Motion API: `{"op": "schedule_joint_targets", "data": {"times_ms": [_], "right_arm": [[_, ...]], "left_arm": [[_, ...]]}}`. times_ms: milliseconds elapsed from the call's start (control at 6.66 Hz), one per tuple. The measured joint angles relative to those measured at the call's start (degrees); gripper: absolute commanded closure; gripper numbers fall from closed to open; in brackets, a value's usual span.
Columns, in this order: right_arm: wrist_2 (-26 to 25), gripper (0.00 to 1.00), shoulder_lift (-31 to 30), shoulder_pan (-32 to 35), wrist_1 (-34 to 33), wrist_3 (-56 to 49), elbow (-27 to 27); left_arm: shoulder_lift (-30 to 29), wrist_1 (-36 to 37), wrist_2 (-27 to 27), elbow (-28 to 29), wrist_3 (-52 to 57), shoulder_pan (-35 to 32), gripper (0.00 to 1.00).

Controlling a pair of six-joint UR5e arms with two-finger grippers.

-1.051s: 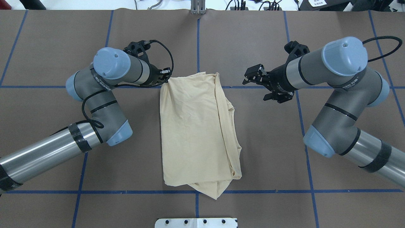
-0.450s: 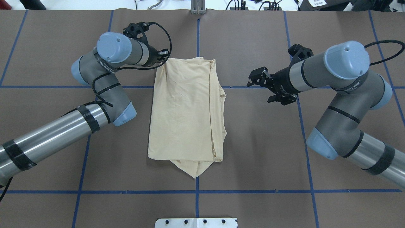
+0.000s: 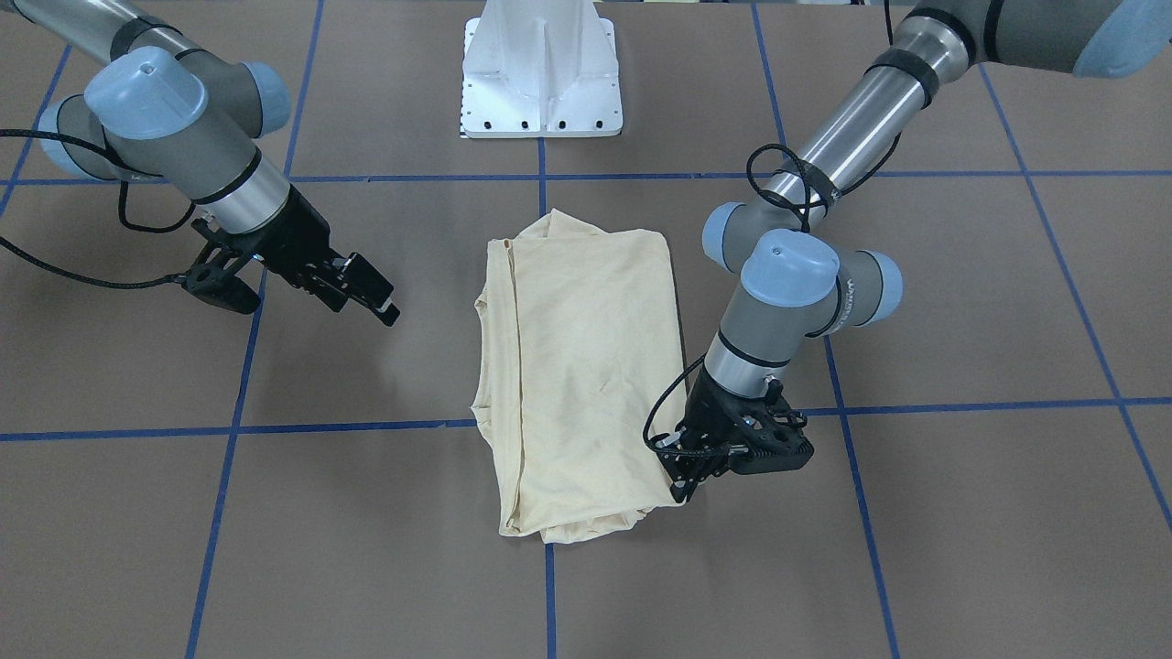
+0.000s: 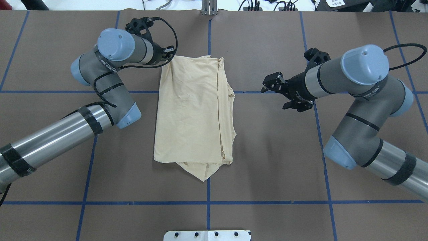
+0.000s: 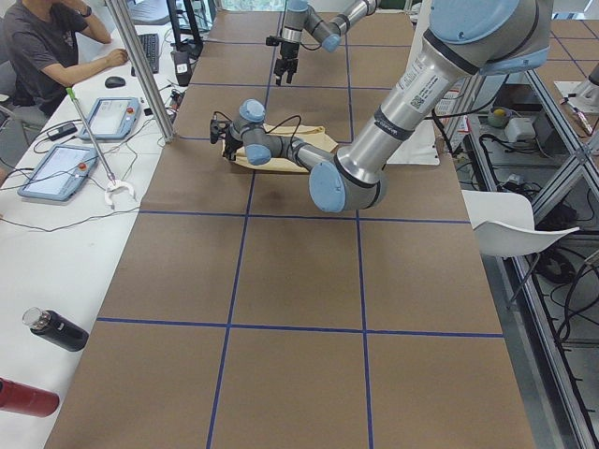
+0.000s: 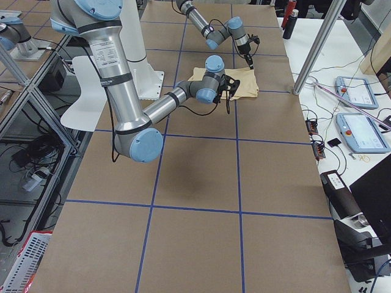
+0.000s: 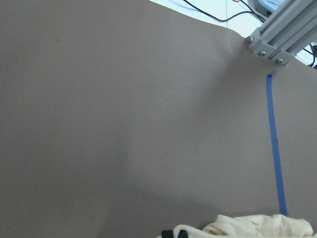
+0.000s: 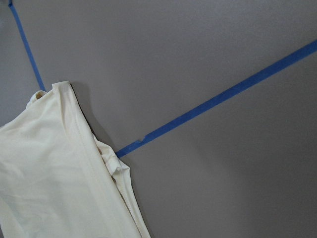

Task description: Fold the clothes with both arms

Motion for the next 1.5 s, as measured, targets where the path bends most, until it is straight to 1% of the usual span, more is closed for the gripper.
{"op": "schedule_joint_targets", "data": {"times_ms": [450, 600, 750, 901, 1051, 1201, 1351, 1501], "right_arm": [[-0.1, 0.0, 0.0, -0.7, 0.0, 0.0, -0.2], [-0.2, 0.0, 0.2, -1.3, 0.0, 0.0, -0.2], [-0.2, 0.0, 0.5, -2.0, 0.1, 0.0, 0.0], [-0.4, 0.0, 0.9, -3.2, 0.1, 0.2, 0.2], [-2.7, 0.0, 1.4, -5.7, 0.0, 0.5, 0.3], [-7.5, 0.0, 2.1, -9.3, -1.2, 0.8, 0.4], [-11.5, 0.0, 3.5, -12.7, -4.0, 2.2, 0.4], [-14.3, 0.0, 5.4, -15.8, -6.6, 5.2, 0.3]], "left_arm": [[0.8, 0.0, 1.8, -1.0, 0.4, -0.6, 0.0], [1.9, 0.1, 1.3, -3.8, 0.8, -0.8, 0.0], [5.0, 0.4, -1.0, -9.1, 0.9, -0.9, 0.0], [9.3, 0.7, -3.9, -15.7, 0.9, -0.9, 0.0], [13.2, 0.9, -5.6, -21.7, 0.6, -0.8, 0.0], [15.7, 1.6, -6.1, -25.9, 0.3, -0.4, 0.0], [16.9, 2.8, -6.3, -28.4, 0.2, -0.1, 0.0], [17.4, 3.5, -6.4, -29.5, -0.3, 0.0, 0.0]]}}
